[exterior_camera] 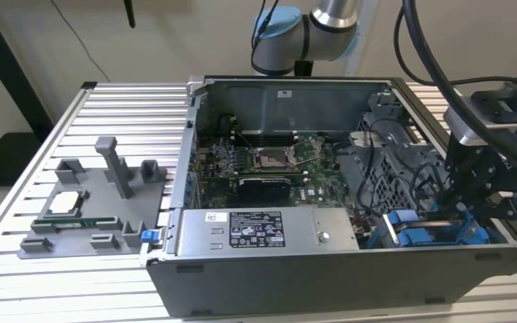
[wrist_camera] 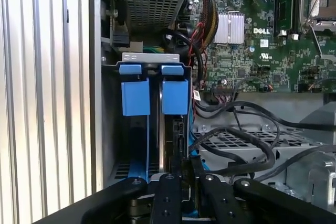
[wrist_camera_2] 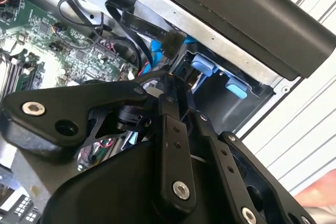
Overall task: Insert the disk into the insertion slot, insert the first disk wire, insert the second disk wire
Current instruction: 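Insert the first disk wire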
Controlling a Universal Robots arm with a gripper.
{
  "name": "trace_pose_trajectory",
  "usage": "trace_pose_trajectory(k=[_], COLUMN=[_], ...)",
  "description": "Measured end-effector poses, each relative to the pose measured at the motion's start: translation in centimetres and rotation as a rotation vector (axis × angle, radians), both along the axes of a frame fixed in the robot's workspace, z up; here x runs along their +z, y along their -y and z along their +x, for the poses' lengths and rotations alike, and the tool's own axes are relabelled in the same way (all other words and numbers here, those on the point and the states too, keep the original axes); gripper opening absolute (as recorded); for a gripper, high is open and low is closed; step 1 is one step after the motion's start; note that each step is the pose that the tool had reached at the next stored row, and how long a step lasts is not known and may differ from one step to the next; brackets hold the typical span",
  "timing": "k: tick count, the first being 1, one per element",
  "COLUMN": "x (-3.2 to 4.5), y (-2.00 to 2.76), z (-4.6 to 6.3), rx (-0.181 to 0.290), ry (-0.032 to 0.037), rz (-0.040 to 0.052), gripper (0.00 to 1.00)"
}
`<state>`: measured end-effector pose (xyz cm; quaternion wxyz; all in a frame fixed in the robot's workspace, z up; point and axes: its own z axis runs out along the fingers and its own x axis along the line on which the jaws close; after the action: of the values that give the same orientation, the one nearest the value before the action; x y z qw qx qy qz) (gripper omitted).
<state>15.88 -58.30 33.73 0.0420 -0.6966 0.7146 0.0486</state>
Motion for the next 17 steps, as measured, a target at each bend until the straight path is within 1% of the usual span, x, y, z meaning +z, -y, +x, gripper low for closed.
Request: trace_pose_trajectory(k=[6, 12, 13, 15, 17], x=[-0.25, -0.56, -0.64, -0.61, -0.35], y=[0.0, 0.0, -0.01, 0.0, -0.01], z=[0.03, 0.04, 0.03, 0.03, 0.03], rx=[-0.016, -0.023, -0.023, -0.023, -0.023], ry=[-0.0001, 0.0, 0.0, -0.0001, -0.0001], rz=[0.0055, 0.0053, 0.0072, 0.0065, 0.0062], gripper=[0.0, 0.0, 1.0, 1.0, 1.0])
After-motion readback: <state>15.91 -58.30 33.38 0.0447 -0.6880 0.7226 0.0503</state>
